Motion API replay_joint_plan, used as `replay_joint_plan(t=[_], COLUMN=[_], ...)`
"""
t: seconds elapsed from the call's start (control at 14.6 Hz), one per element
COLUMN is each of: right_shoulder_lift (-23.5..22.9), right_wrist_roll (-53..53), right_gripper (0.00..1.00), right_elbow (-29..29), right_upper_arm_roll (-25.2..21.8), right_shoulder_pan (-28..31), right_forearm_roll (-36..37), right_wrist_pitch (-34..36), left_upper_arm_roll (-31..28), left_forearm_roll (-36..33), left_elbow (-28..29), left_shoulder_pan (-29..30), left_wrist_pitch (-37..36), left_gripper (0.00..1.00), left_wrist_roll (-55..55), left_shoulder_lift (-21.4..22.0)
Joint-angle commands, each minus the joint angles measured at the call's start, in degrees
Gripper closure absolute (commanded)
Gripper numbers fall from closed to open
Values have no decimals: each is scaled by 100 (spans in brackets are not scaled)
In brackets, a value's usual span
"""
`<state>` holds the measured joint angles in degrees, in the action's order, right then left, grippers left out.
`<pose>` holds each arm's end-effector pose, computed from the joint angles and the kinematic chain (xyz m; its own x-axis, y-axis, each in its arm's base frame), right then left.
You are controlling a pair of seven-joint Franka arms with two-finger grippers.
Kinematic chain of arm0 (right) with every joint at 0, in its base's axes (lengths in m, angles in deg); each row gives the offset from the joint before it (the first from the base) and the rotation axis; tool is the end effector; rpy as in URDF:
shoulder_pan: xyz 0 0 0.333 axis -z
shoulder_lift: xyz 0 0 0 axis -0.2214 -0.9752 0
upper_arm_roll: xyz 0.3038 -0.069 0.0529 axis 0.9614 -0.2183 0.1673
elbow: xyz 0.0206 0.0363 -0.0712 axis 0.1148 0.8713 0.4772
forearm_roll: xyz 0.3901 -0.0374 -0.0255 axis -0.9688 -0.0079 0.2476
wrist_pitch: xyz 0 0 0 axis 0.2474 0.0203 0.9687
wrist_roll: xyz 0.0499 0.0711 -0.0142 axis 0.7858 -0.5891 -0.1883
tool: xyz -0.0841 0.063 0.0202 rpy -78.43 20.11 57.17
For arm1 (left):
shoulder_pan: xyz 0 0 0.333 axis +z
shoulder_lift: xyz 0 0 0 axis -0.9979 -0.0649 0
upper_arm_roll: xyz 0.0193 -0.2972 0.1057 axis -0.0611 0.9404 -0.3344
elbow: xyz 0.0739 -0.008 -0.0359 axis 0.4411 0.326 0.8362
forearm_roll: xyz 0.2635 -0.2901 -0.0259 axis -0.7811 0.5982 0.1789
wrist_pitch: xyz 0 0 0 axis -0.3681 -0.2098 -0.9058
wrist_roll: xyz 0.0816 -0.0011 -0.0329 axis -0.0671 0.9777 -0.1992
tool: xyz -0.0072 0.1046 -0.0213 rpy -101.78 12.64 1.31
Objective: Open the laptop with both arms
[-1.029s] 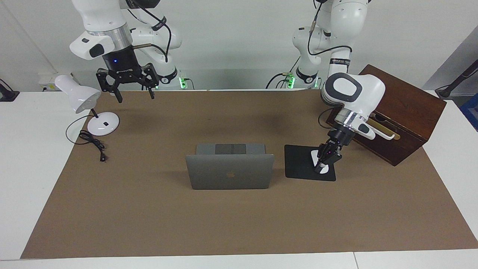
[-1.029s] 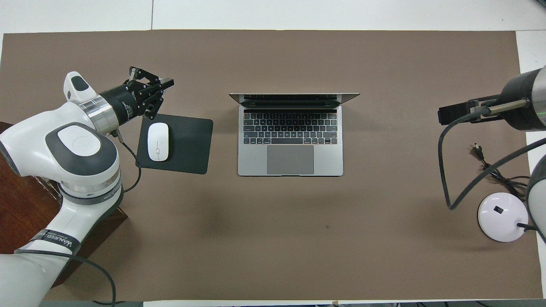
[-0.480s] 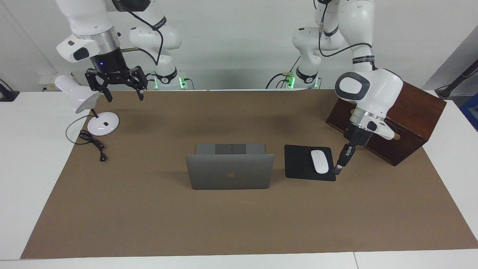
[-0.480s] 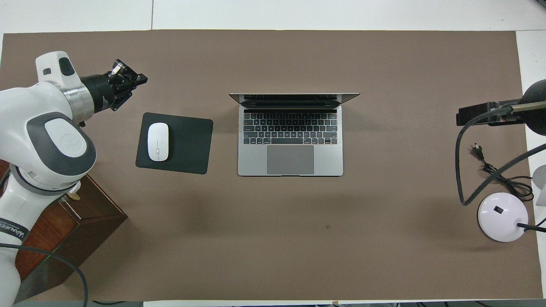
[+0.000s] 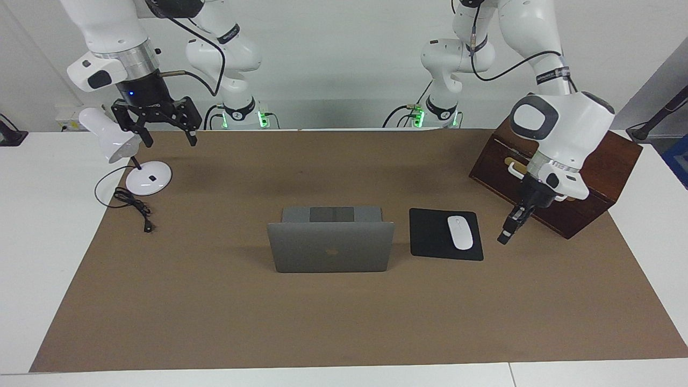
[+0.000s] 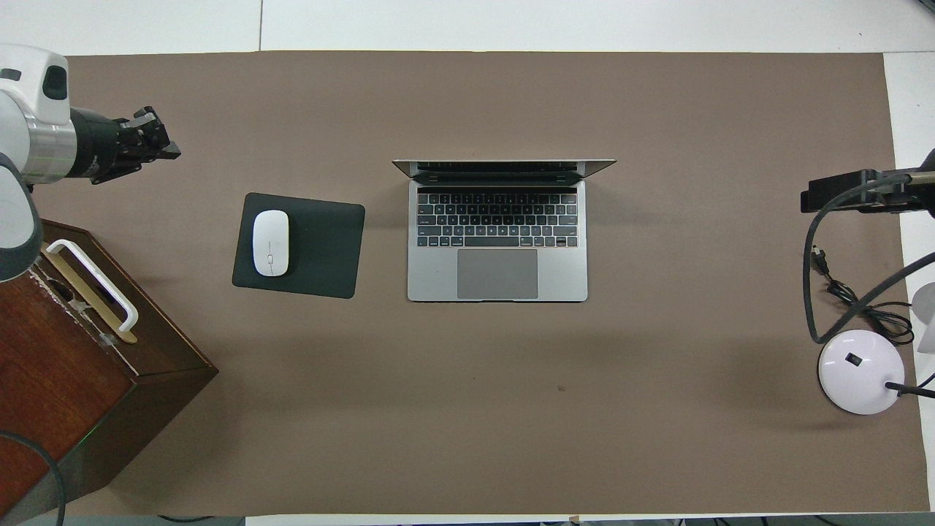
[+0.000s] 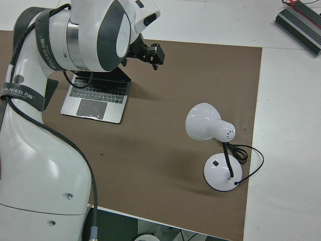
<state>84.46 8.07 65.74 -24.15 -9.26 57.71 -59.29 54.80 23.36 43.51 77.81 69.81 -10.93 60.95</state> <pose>0.5421 0.0168 0.6475 0.9925 -0.0321 0.1177 -0.0287 -0.9991 -0.0304 0.6330 -0.0237 0.4977 0.8838 0.4501 0.1277 0.4039 -0.8718 0.2770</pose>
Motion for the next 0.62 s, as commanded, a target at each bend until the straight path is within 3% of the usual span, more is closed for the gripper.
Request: replay_joint_plan(t=[0.0, 0.27, 0.55], right_shoulder_lift=[145, 145, 145], right_wrist_roll=[-57, -49, -49], right_gripper=[0, 0, 0], right_elbow=[167, 158, 167], right_upper_arm_roll=[57, 48, 48], right_shoulder_pan=[95, 95, 77], right_forearm_roll=[-161, -152, -143], right_wrist_pitch=[-22, -13, 127], left_upper_arm_roll=[-71, -194, -212], left_forearm_roll=[-214, -784, -821], left_elbow=[-88, -36, 43], left_shoulder_pan=[3, 4, 99], left_wrist_pitch=[-592, -1531, -2805], left_gripper=[100, 100, 100], left_wrist_roll=[-46, 33, 112], left_shoulder_lift=[125, 739, 1276])
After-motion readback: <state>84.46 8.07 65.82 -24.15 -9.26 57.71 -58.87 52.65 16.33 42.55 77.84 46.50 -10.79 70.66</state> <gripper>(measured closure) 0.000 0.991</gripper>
